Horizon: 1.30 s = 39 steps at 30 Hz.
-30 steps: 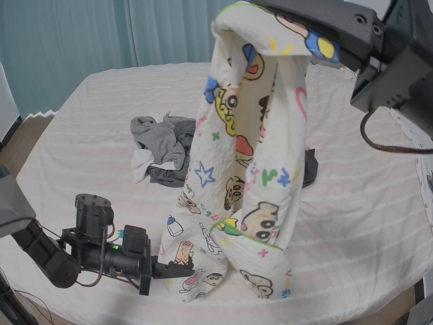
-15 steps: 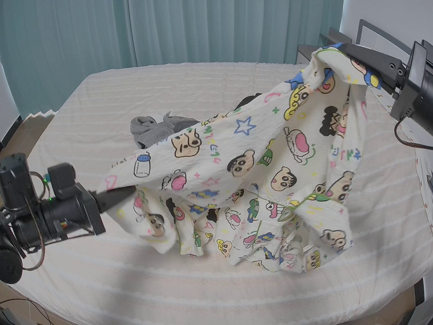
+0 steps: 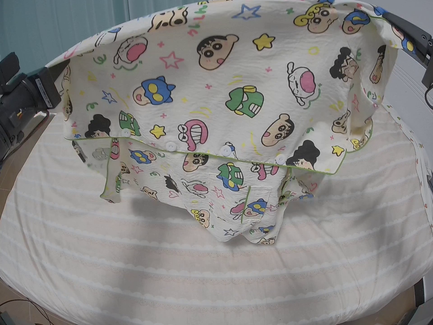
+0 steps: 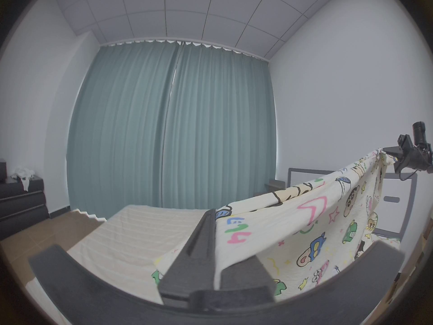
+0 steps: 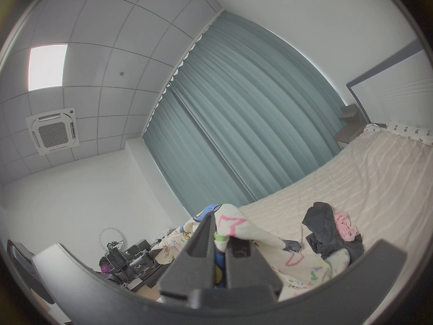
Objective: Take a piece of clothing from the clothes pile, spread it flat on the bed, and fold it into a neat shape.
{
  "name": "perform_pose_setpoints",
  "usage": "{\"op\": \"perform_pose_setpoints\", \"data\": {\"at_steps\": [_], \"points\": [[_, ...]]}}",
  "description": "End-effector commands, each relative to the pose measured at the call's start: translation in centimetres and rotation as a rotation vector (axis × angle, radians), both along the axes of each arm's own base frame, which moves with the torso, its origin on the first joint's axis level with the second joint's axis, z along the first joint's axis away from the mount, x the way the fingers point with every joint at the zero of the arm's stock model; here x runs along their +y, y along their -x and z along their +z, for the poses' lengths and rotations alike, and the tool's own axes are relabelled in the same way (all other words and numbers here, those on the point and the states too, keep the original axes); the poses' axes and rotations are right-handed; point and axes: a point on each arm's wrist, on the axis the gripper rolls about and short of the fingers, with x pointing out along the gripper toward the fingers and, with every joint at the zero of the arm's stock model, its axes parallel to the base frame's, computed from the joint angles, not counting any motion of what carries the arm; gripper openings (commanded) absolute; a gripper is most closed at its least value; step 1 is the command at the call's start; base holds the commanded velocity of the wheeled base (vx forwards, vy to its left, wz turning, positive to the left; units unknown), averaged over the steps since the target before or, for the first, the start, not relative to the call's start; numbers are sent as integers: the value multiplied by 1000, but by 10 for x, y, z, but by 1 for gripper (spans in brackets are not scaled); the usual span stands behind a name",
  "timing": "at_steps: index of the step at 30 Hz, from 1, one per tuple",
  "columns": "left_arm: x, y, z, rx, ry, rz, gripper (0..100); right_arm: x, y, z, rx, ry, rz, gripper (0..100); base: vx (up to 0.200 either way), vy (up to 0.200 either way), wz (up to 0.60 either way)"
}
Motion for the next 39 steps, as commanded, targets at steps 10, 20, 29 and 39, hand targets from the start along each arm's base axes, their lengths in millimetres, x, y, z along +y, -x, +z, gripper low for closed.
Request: {"op": "perform_pose_setpoints", "data": {"at_steps": [10,20,29,39], "points": [[-12,29,-13,27,-5,-16,0,-8,16,-16,30,2,24,0,-20,0,0],[-8,38,-24,44,-9,-14,0,-6,15,-22,47,18,57,0,-200,0,0],[-7,41,-26,48,-12,-17,0,-2,17,-23,50,21,86,0,-89,0,0],[-6,39,-29,61,-15,-7,0,-2,17,-26,60,25,85,0,0,0,0]]}}
